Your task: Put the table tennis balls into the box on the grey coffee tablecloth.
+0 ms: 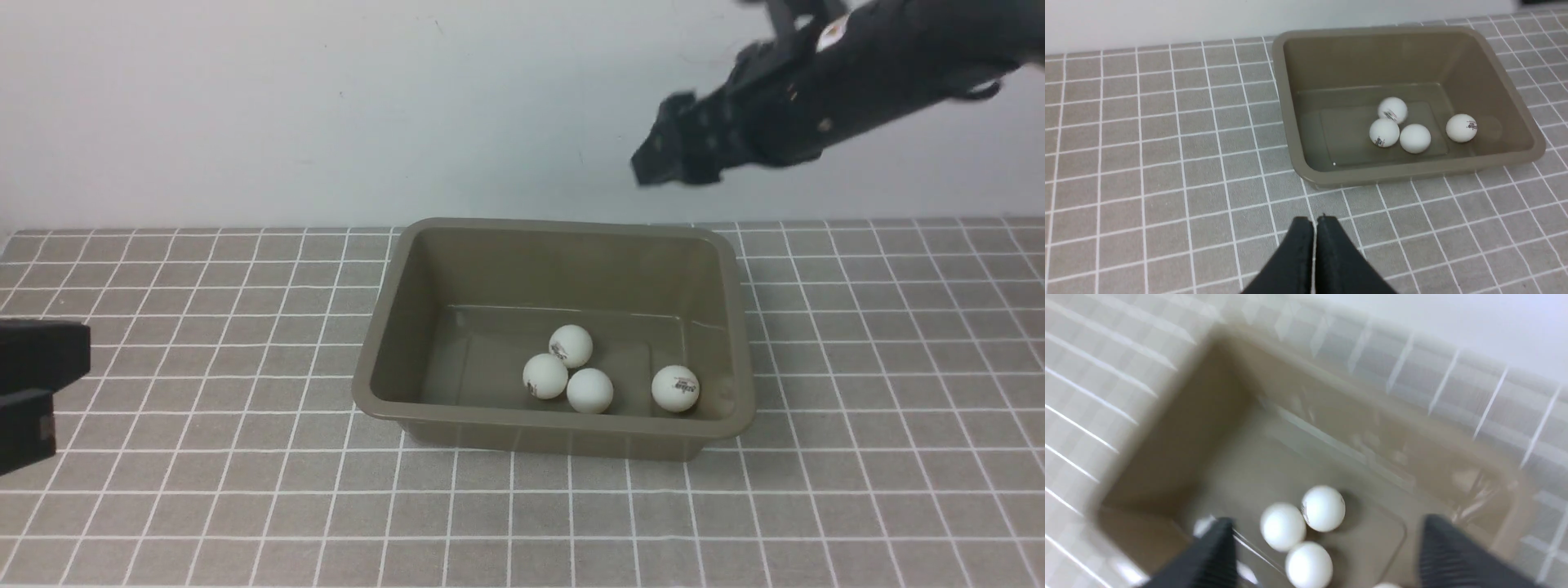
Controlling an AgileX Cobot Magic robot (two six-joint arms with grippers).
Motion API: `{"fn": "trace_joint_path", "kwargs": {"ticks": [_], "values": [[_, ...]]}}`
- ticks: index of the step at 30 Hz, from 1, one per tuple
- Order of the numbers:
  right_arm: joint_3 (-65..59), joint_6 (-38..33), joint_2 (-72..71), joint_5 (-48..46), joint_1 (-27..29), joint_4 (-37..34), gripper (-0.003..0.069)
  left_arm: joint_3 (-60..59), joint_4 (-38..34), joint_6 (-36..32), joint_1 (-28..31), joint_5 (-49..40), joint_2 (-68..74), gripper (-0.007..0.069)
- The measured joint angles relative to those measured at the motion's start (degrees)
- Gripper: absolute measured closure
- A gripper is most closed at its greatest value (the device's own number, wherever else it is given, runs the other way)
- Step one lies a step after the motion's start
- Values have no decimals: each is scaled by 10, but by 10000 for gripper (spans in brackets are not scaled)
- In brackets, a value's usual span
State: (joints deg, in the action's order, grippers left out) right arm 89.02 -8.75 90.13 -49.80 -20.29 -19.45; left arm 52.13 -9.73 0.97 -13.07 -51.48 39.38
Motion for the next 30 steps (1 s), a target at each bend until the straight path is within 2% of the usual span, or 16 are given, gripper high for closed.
{"fn": "trace_joint_path", "kwargs": {"ticks": [2,3,4,5,6,8,9,15,19,23,30], "values": [[3,13,-86,-5,0,19,512,0,-1,-7,0,-12,0,629],[3,20,-120,-5,0,28,566,0,-1,-10,0,-13,0,629],[3,23,-129,-5,0,31,577,0,-2,-10,0,-13,0,629],[-9,41,-201,2,0,51,637,0,-1,-10,0,-12,0,629],[-19,48,-249,9,0,64,650,0,-1,-10,0,-8,0,629],[-43,58,-298,22,0,78,661,0,-2,-10,0,-2,0,629],[-75,67,-368,36,0,97,666,0,-2,-10,0,5,0,629],[-349,129,-674,163,0,167,672,0,-25,-10,0,38,0,629],[-497,178,-816,235,0,211,672,0,-38,-14,0,39,0,629],[-587,221,-905,285,0,258,672,-3,-42,-22,0,42,0,629],[-605,257,-911,288,0,300,672,-84,-51,-28,0,82,-75,629]]}}
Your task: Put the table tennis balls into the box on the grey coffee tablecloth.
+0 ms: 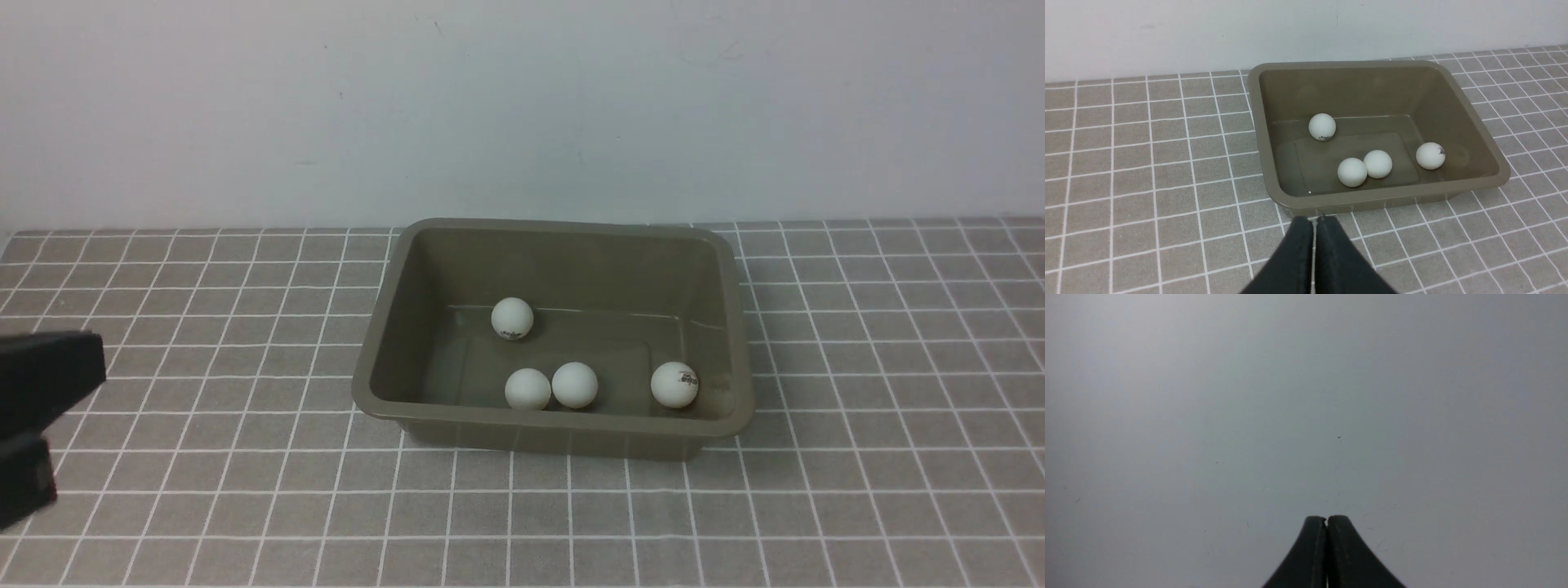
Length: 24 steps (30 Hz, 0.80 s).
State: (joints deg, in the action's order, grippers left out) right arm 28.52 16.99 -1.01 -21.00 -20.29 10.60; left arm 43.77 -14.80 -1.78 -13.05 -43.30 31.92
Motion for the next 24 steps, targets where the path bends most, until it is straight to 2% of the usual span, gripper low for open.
{"fn": "trace_joint_path", "kwargs": {"ticks": [6,12,24], "values": [[0,2,-1,-1,0,2,672,-114,-2,0,0,45,-143,629],[-1,-7,-1,-6,0,4,672,-150,-11,0,0,53,-243,629],[-1,-7,-1,-7,0,4,672,-151,-11,0,0,33,-276,629]]}}
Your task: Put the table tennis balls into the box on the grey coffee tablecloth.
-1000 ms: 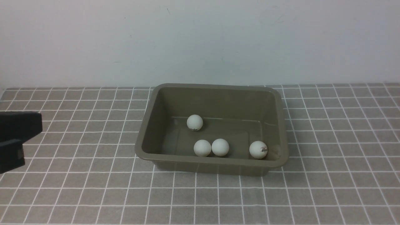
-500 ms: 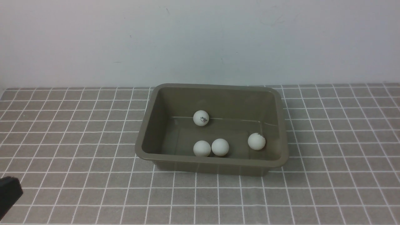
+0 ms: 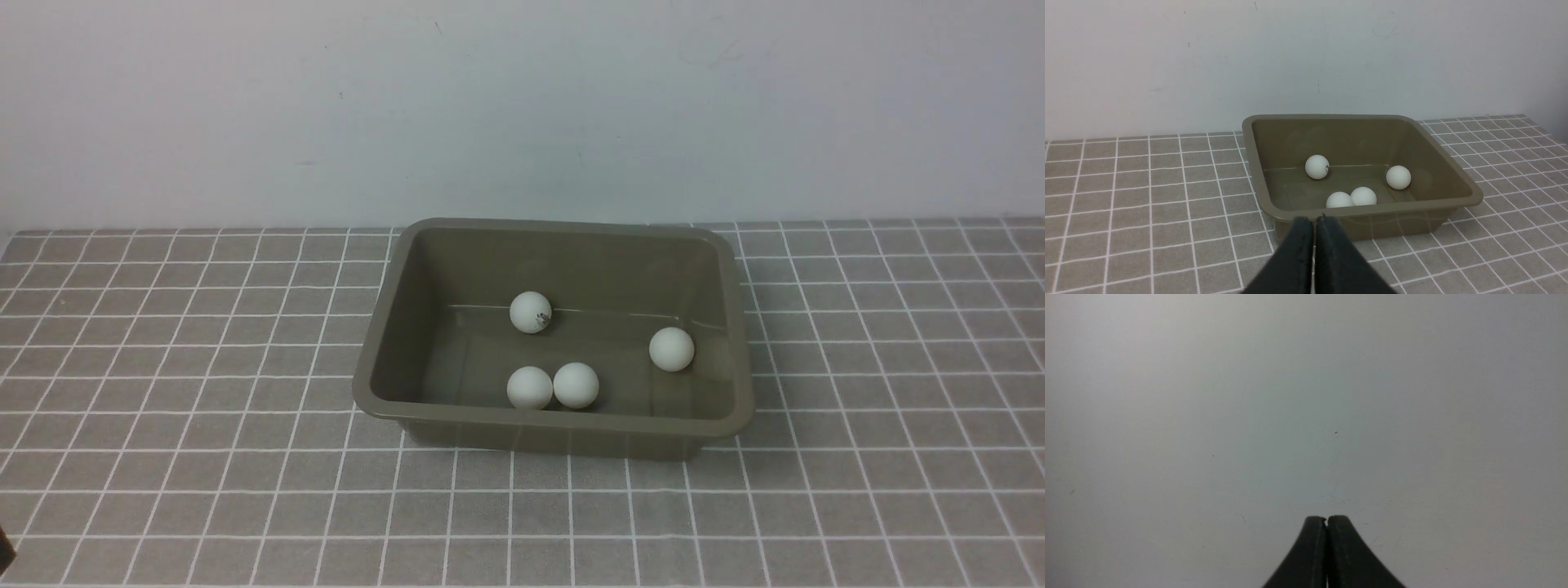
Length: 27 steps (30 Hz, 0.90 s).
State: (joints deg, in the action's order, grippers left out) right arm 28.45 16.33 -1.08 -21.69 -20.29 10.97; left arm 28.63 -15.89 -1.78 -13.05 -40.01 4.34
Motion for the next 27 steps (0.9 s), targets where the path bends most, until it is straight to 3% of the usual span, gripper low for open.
{"fn": "trace_joint_path", "kwargs": {"ticks": [8,19,27], "values": [[0,0,0,0,0,0,672,-16,23,-9,0,13,-3,629],[0,0,0,-1,0,2,672,-267,134,-13,62,181,-49,629],[0,0,0,-2,0,2,672,-301,138,-14,62,183,-50,629]]}}
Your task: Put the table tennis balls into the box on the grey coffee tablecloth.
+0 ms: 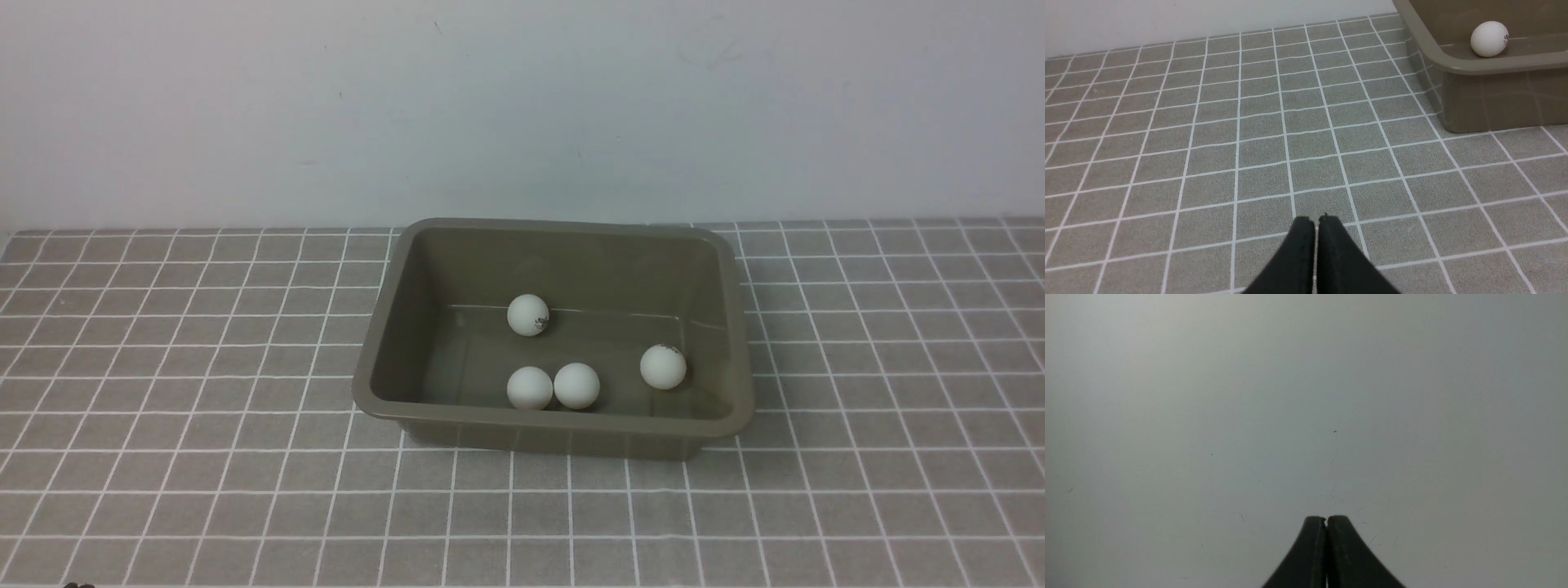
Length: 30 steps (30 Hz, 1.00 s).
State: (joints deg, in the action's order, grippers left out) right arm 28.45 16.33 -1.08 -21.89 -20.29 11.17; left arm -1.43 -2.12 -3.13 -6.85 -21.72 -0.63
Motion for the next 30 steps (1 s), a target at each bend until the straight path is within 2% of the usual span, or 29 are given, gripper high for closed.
{"fn": "trace_joint_path", "kwargs": {"ticks": [24,28,30], "values": [[-14,-6,0,-12,2,13,672,0,0,0,0,-1,0,629],[-74,-6,0,-22,31,24,672,0,0,0,0,-1,0,629],[-144,-6,0,-29,77,36,672,0,0,0,0,-1,0,629]]}}
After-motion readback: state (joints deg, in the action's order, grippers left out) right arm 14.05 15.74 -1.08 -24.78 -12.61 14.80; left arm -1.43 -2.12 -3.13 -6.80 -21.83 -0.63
